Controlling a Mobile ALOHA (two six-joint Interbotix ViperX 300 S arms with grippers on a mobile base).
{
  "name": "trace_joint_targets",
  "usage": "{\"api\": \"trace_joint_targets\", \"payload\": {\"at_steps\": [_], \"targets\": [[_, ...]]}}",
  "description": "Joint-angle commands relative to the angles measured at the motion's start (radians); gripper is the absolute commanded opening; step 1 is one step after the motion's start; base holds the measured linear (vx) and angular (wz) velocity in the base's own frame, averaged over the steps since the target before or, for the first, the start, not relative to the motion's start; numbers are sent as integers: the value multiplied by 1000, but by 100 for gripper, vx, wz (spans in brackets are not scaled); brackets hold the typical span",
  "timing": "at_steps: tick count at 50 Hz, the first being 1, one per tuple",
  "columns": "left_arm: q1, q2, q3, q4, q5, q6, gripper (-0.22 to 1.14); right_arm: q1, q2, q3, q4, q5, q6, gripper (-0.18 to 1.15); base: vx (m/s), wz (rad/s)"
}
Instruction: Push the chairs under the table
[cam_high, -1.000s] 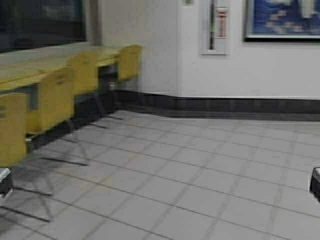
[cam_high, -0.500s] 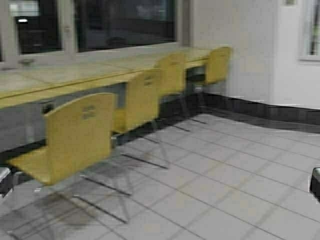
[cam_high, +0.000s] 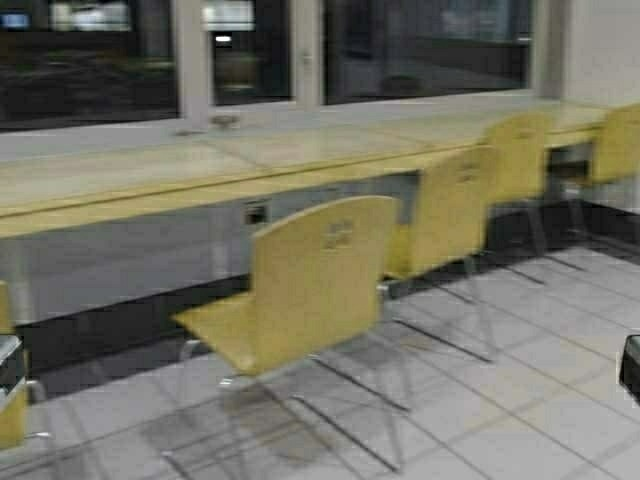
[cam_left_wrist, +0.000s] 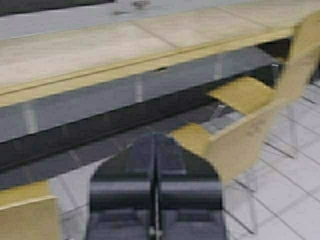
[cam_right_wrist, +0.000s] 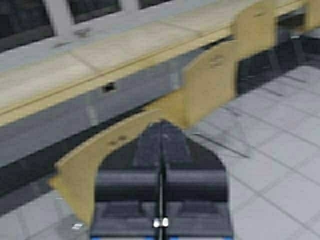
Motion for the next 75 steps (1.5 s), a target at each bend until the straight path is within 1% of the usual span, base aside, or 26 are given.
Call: {"api": "trace_joint_targets", "payload": {"at_steps": [1,10,18,34,39,47,54,60,64,68,75], "targets": [[-2,6,-20,2,-8,-2,3,3,3,-11,-2,-2,21,5,20,48],[-2,6,-12,-3,-8,-8,3,31,5,-14,-2,31,77,5,20,46],[-2,3,-2,-9,-5,-18,3,44,11,-14,-5,57,74,5,19,42],[-2,15,0,-8,-2,-67,3,44,72,-35,-6,55,75,5,16,39],[-2,38,-3,-9,-2,-109,3,44,77,-37,-5,58,81,5,16,40],[-2,89,-12,-11,14,-235,3,67,77,-26,-3,69,94,5,17,47],[-12,167,-34,-11,64,-350,3,126,97,-35,5,155,135,5,17,46],[-84,262,-63,-11,72,-433,3,192,155,-55,55,224,235,5,16,41],[-123,337,-95,-11,71,-472,3,227,206,-71,83,225,296,5,16,37],[-140,411,-124,-25,67,-508,3,253,264,-89,92,219,330,5,16,29],[-141,548,-144,-97,43,-571,3,295,396,-127,95,187,344,5,14,20]]}}
